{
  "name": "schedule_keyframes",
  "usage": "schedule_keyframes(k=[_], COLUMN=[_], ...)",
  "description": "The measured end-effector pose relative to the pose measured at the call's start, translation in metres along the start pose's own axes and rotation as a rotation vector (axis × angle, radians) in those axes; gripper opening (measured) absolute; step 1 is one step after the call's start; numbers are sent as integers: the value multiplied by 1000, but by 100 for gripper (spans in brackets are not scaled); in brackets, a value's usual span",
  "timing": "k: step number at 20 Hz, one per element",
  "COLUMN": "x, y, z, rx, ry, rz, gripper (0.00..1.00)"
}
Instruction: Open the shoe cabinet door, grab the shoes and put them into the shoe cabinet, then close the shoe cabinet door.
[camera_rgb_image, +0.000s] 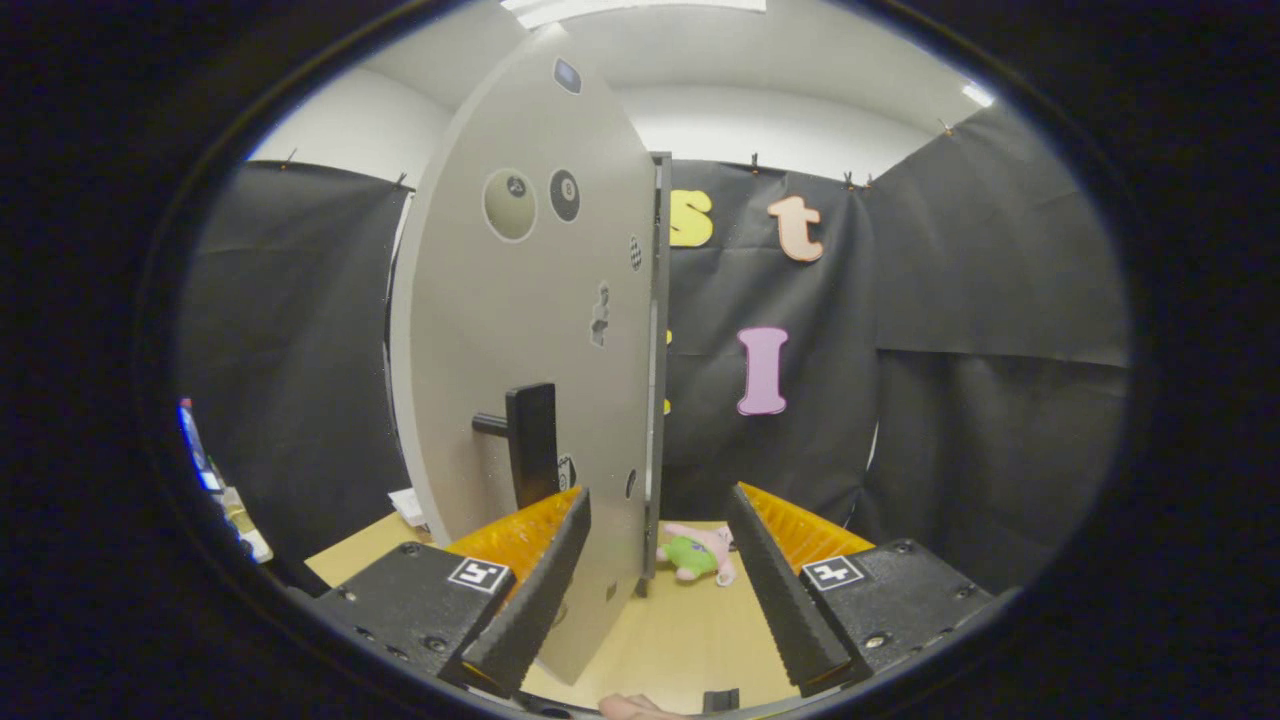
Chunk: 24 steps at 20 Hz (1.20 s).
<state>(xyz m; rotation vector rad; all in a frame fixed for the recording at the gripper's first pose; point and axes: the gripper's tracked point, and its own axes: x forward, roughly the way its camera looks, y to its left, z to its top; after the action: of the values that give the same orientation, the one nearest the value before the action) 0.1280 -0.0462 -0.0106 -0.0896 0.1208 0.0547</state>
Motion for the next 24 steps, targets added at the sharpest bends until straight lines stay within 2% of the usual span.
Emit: schedule_keyframes(k=[3,9,17,24], x=[0,10,35,71], y=[14,48,91,162], z=[2,-4,-13,-20], rx=[-14,-7,-60,-65], ry=[-6,-3,11,31], rz=[-24,6,-26,35], gripper=[92,90,90,91])
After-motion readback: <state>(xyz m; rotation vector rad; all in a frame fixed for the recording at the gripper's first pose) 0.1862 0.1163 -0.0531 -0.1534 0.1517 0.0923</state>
